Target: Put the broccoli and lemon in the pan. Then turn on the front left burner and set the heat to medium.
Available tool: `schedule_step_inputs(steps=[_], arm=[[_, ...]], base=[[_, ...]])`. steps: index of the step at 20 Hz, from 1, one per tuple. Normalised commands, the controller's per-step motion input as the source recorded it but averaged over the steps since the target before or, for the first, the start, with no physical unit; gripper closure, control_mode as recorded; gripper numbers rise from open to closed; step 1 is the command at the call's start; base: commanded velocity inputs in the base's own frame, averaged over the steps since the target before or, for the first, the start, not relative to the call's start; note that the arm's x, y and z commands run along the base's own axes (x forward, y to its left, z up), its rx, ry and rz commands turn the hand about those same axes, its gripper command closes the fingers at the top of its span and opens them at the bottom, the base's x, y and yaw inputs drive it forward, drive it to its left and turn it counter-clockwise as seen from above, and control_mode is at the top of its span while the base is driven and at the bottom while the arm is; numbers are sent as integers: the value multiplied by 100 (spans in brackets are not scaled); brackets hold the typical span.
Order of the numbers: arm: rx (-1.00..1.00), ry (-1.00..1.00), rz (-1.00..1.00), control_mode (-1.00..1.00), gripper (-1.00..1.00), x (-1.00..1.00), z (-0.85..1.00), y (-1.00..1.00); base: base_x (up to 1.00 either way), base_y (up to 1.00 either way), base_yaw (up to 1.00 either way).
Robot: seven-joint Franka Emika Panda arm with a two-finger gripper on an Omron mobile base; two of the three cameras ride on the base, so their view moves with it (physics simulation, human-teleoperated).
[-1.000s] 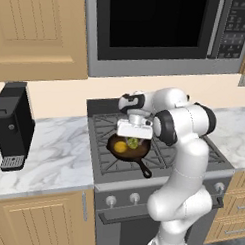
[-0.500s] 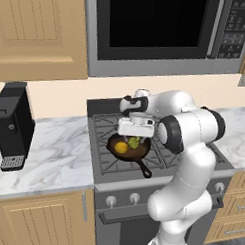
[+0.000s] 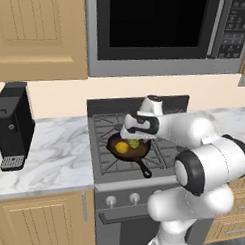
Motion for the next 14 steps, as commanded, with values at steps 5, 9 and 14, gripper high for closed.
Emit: schedule_step_inputs(steps=[5, 9, 14], arm=[[0, -38, -3, -100, -100, -51, 57, 0], [0, -30, -3, -100, -100, -60, 54, 0], [0, -18, -2, -100, -100, -61, 50, 0]], base=[[0, 0, 0], [0, 0, 0], [0, 0, 0]])
